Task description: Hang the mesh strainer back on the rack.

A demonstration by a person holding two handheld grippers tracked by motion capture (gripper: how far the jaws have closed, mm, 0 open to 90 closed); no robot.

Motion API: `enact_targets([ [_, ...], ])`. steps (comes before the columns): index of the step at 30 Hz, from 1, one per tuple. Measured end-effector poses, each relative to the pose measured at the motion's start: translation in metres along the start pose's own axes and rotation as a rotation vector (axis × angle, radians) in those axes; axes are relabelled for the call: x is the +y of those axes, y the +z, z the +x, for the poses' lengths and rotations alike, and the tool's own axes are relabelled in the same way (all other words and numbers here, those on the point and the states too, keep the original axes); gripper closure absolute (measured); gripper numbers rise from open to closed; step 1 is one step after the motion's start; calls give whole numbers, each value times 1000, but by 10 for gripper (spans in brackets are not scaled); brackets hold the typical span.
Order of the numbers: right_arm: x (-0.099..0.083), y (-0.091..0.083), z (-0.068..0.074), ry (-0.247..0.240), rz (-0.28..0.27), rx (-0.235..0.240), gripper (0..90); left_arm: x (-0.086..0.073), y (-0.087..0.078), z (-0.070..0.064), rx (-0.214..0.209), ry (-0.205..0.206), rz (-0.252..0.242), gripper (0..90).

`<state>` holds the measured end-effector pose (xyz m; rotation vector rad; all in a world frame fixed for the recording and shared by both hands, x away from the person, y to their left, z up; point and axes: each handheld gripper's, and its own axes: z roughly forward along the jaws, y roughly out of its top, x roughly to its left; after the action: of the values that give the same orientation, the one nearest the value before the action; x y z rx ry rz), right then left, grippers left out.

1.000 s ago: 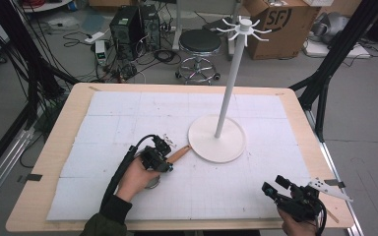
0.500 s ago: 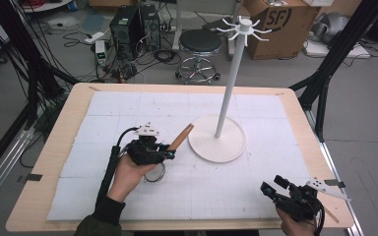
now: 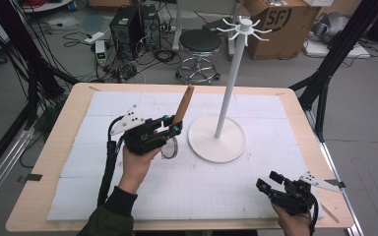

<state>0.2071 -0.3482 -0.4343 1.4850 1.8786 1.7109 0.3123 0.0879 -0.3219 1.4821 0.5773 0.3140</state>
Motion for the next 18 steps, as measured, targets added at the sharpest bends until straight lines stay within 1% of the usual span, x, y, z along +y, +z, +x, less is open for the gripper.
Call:
enact_targets([
  [1,0,0,0,5,5,2,163,5,4,0,-8,-7,-5,691],
  [2,0,1,-1,0,-3,3,164,9,8,0,-17,-13,-21,690],
  [3,1,1,-1,5,-3,4,163,13,11,1,-25,-16,-33,691],
  [5,1,3,-4,13,3,7,163,23,15,2,-31,-14,-52,691],
  [7,2,5,-5,15,7,7,164,32,19,2,-57,-26,-65,690],
  [8,3,6,-5,10,8,7,164,36,21,2,-65,-26,-63,691],
  [9,4,7,-5,17,7,9,164,41,23,1,-71,-22,-53,691],
  [10,4,8,-6,15,7,10,164,45,25,0,-67,-23,-50,691],
  [12,6,10,-8,18,2,11,163,52,28,1,-80,-32,-52,691],
  [14,7,12,-10,21,-1,18,164,58,31,1,-82,-29,-46,691],
  [15,7,12,-11,35,-4,29,164,61,32,1,-89,-27,-49,690],
  [16,8,13,-12,46,-8,43,164,63,33,2,-92,-34,-60,691],
  [18,9,14,-13,49,-14,46,164,67,35,3,-92,-35,-58,690],
])
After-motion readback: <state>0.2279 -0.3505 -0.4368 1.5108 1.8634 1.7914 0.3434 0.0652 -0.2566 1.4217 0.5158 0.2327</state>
